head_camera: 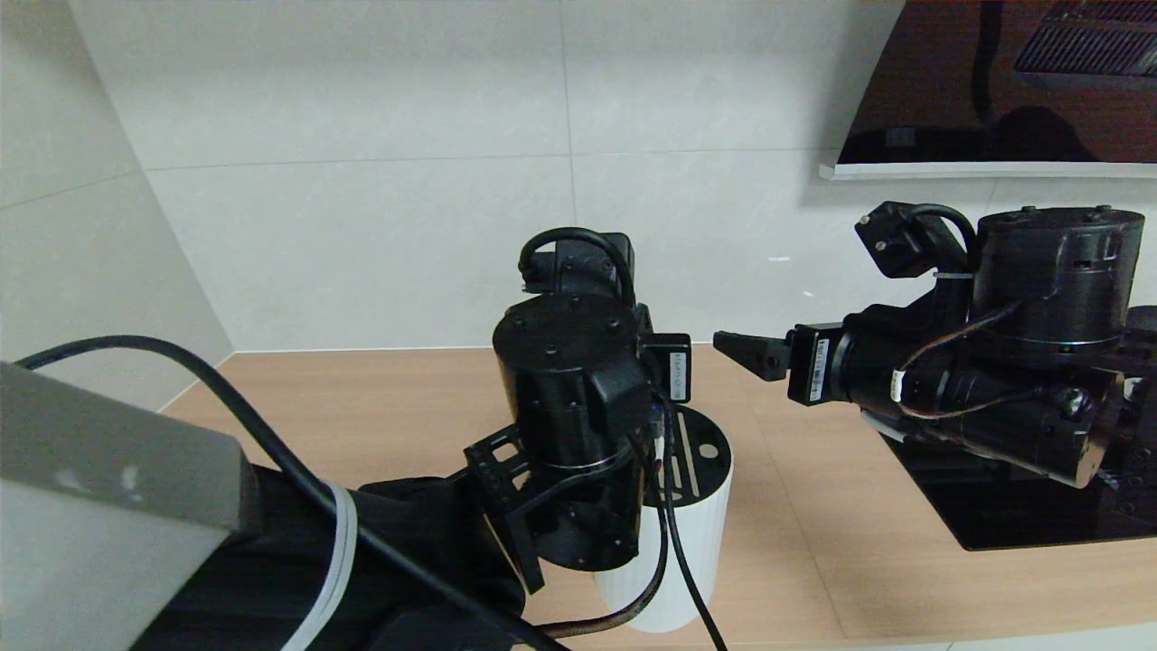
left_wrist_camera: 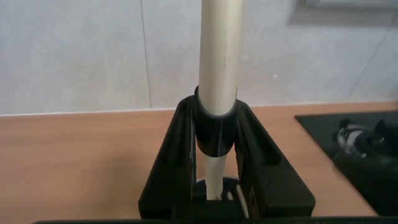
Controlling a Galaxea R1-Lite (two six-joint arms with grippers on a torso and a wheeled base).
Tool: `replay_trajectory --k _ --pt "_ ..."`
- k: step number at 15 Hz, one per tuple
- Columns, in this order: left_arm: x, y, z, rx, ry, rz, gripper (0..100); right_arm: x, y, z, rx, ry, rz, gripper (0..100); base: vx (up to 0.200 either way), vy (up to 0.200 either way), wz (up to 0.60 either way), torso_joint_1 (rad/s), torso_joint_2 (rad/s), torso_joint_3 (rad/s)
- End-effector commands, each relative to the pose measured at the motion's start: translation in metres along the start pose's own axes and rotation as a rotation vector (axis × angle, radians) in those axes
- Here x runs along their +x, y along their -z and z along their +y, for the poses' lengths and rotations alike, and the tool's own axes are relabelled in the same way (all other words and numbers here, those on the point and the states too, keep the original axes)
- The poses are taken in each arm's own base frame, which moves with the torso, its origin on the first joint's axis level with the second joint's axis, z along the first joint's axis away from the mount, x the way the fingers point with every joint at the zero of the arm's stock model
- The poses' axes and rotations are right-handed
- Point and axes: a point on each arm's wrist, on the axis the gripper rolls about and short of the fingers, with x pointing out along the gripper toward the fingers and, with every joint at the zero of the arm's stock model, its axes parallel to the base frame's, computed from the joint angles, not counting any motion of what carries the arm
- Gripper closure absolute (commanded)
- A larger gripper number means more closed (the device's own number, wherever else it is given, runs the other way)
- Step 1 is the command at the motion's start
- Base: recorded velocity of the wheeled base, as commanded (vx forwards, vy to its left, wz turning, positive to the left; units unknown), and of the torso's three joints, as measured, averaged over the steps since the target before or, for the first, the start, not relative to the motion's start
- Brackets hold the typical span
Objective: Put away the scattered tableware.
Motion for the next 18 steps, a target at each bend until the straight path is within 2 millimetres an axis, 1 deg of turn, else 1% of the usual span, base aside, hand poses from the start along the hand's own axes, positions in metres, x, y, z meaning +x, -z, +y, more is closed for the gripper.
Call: replay_trajectory --k 1,3,6,11,14,16,18 --pt "0.002 0.009 -0.002 0.009 -0.001 0.015 100 0.001 0.001 0.000 0.000 0.001 0.003 0 0.000 0.000 0.00 0.000 0.00 0.000" --pt "0.005 0.020 -0.004 0.017 -0.002 0.035 100 0.001 0.001 0.000 0.000 0.001 0.003 0 0.000 0.000 0.00 0.000 0.00 0.000" --pt "0.008 0.029 -0.006 0.012 -0.004 0.051 100 0.000 0.000 0.000 0.000 0.000 0.000 0 0.000 0.000 0.00 0.000 0.00 0.000" --pt "0.011 0.049 -0.008 0.049 -0.007 0.088 100 0.002 0.002 0.000 0.000 0.002 0.006 0 0.000 0.000 0.00 0.000 0.00 0.000" --pt "0.011 0.057 -0.008 0.062 -0.009 0.104 100 0.003 0.002 0.000 -0.001 0.002 0.007 0 0.000 0.000 0.00 0.000 0.00 0.000" --pt "0.010 0.071 -0.007 0.093 -0.012 0.133 100 0.004 0.004 0.000 -0.001 0.003 0.012 0 0.000 0.000 0.00 0.000 0.00 0.000" --pt "0.009 0.079 -0.005 0.111 -0.013 0.151 100 0.003 0.002 0.000 -0.001 0.002 0.007 0 0.000 0.000 0.00 0.000 0.00 0.000"
